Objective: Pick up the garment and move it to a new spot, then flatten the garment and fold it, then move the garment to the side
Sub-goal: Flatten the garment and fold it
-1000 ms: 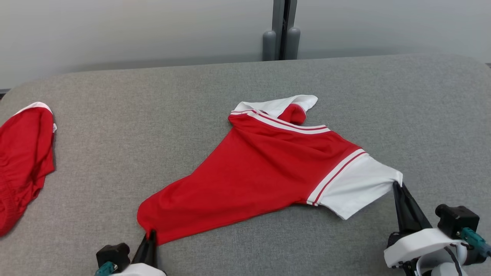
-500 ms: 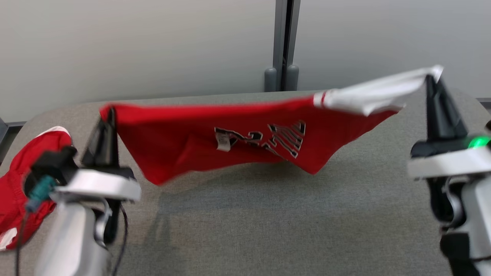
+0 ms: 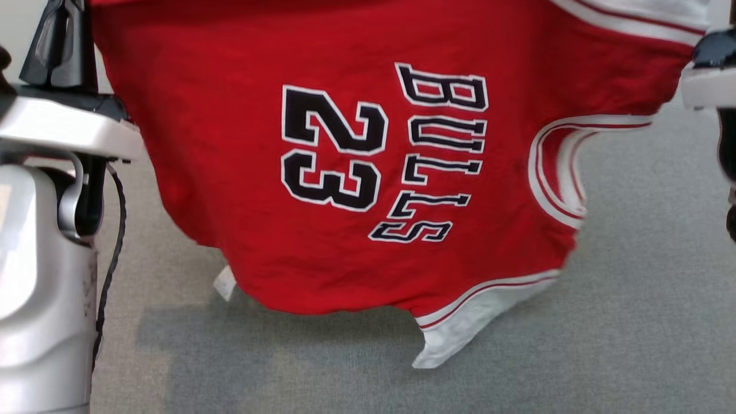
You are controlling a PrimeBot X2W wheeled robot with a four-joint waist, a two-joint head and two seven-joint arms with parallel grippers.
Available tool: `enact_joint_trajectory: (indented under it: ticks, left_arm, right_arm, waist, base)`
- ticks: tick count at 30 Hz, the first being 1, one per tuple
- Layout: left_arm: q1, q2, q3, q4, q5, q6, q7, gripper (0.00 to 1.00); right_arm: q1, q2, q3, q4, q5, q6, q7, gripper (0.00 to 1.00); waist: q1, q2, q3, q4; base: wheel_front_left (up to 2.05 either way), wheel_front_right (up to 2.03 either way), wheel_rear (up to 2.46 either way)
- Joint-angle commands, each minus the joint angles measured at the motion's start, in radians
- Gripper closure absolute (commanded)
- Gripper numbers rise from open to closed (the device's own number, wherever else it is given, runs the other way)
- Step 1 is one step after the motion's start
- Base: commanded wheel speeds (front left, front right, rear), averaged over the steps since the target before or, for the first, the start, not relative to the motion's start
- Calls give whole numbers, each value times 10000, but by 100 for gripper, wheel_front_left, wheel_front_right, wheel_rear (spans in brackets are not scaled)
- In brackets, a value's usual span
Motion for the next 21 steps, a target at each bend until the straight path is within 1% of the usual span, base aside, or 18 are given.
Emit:
enact_joint_trajectory:
  ticks: [1,6,7,10,13,16,18,21]
  left_arm:
    - [-439,48,-59,312,6,10,73,100]
    - [-1880,93,-449,1325,445,78,-140,100]
    - [-1880,93,-449,1325,445,78,-140,100]
    - [-3231,172,-596,2045,751,190,-477,100]
    - [-4558,277,-731,2803,1046,274,-787,100]
    - [-5756,415,-734,3398,1218,396,-992,100]
    - [-6267,485,-650,3687,1223,465,-1048,100]
    - [-6429,378,-542,3834,1162,433,-1054,100]
  right_arm:
    - [-578,-96,198,487,-39,-3,40,100]
    - [-2453,-50,492,1854,-397,-4,-11,100]
    - [-2453,-50,492,1854,-397,-4,-11,100]
    - [-4133,55,513,2512,-858,-3,-60,100]
    - [-5525,231,32,3212,-1292,-4,-74,100]
    - [-6740,185,-163,3412,-2104,-4,-81,100]
    - [-7142,137,-468,3463,-2451,-4,-82,100]
    - [-7131,107,-788,3419,-2600,-4,-78,100]
  waist:
    - [0,0,862,47]
    - [0,0,2321,99]
    - [0,0,2321,99]
    - [0,0,3032,127]
    - [0,0,3455,124]
    - [0,0,3692,122]
    - [0,0,3831,101]
    - [0,0,4095,92]
  base:
    - [0,0,0]
    - [0,0,0]
    - [0,0,0]
    - [0,0,0]
    - [0,0,0]
    - [0,0,0]
    - [0,0,0]
    - [0,0,0]
